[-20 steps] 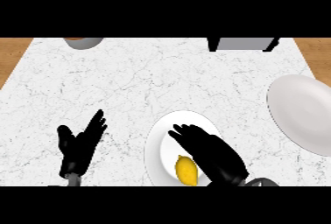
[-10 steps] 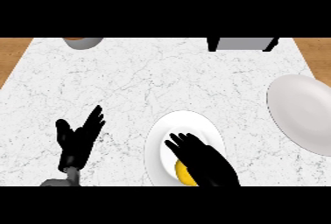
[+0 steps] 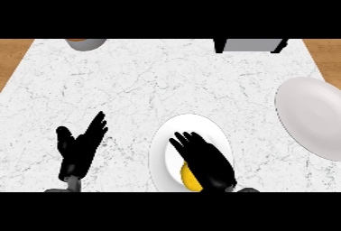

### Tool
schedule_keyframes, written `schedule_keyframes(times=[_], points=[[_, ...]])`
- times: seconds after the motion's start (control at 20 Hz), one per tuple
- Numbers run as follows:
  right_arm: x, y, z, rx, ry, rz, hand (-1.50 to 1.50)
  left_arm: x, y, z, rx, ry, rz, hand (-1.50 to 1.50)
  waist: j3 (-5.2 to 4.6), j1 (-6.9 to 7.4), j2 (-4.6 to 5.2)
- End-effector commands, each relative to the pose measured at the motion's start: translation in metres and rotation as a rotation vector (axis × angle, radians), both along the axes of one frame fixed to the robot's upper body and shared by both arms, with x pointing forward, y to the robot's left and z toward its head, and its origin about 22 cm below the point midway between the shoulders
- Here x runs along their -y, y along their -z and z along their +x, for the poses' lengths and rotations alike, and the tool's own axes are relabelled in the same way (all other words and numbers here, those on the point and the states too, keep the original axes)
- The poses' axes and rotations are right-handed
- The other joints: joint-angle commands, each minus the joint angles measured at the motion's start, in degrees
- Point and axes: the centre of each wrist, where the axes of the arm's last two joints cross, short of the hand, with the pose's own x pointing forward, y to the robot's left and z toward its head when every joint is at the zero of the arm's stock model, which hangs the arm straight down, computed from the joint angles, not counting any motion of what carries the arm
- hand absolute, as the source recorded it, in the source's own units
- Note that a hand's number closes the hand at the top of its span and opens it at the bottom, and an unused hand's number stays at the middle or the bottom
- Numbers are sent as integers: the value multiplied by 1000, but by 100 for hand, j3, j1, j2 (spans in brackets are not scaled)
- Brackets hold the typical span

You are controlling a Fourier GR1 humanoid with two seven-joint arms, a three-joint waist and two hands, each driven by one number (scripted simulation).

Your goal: Pick the lemon from the plate and place it in the plate

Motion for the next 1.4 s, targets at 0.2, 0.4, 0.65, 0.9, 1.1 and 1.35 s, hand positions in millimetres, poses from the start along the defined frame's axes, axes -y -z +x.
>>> schedule_keyframes(times=[0.2,0.4,0.65,0.9,1.1,1.35], points=[[0,20,1,-27,-13,-34,-150,4,-7,-13,10,-17,2,0,0,2,-3],[-5,35,11,-9,-117,-127,150,-4,7,-3,3,2,18,0,-1,1,2],[5,53,9,56,-119,-127,150,8,0,-7,-7,13,14,0,1,0,-1],[-7,61,-4,161,-133,-91,150,8,14,4,-3,0,1,0,0,-11,3],[-11,16,-9,301,-28,183,150,1,9,1,2,-14,-10,0,1,-72,-15],[44,24,-47,345,394,214,150,-10,10,-17,-5,-51,-5,0,4,-272,-79]])
